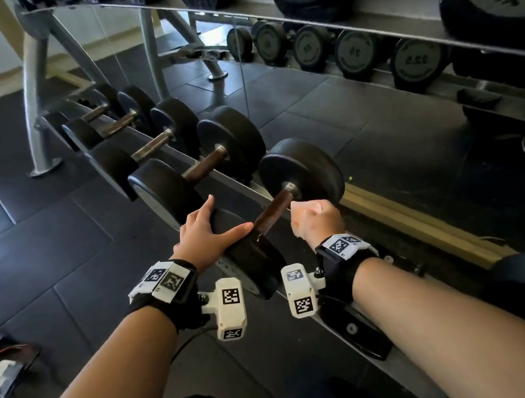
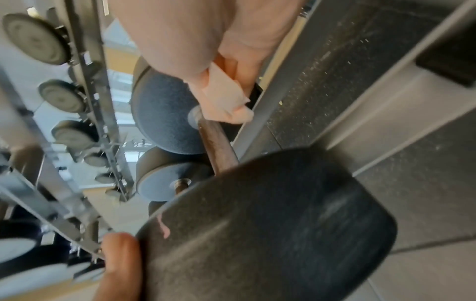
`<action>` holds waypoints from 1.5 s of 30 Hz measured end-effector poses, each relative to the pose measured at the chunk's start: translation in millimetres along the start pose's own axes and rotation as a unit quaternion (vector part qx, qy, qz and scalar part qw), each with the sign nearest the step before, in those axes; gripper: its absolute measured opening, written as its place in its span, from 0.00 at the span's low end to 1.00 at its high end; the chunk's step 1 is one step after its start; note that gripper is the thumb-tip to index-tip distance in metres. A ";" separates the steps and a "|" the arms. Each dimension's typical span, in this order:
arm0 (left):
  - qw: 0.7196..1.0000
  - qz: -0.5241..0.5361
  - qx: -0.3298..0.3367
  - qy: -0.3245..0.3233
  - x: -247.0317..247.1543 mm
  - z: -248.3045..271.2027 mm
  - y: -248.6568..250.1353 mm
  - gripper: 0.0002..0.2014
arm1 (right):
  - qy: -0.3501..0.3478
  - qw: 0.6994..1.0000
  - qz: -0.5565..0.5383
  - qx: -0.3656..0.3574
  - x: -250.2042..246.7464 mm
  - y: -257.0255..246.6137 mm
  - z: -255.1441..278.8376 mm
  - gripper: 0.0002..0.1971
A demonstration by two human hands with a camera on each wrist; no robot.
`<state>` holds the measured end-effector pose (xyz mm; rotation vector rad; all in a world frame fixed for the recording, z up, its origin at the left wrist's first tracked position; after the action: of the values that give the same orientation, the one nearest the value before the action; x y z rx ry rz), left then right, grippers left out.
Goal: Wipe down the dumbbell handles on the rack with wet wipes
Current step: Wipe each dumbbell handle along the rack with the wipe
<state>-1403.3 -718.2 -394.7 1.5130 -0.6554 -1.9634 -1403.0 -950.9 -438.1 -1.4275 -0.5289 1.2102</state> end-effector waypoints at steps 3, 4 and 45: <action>1.000 0.000 0.006 0.000 1.1 -0.3 -0.9 0.54 | 0.053 0.992 -0.095 0.059 7.7 5.8 5.2 0.12; 1.000 -0.002 0.009 0.001 1.2 -0.7 -1.1 0.54 | 0.074 0.987 -0.124 0.072 9.5 7.6 6.3 0.12; 0.999 -0.019 0.046 -0.022 1.8 -7.0 -6.6 0.52 | 0.135 0.976 -0.169 -0.010 -6.6 35.3 -8.0 0.14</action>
<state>-1397.8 -715.0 -402.0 1.5499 -0.7494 -2.0260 -1409.3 -969.5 -469.2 -1.4224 -0.5671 0.7299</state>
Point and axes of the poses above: each hand's wrist, its own z-axis away from the middle knuckle, its own x-axis out of the palm, y = z × x, the point moved 5 cm from there along -z, towards the middle knuckle
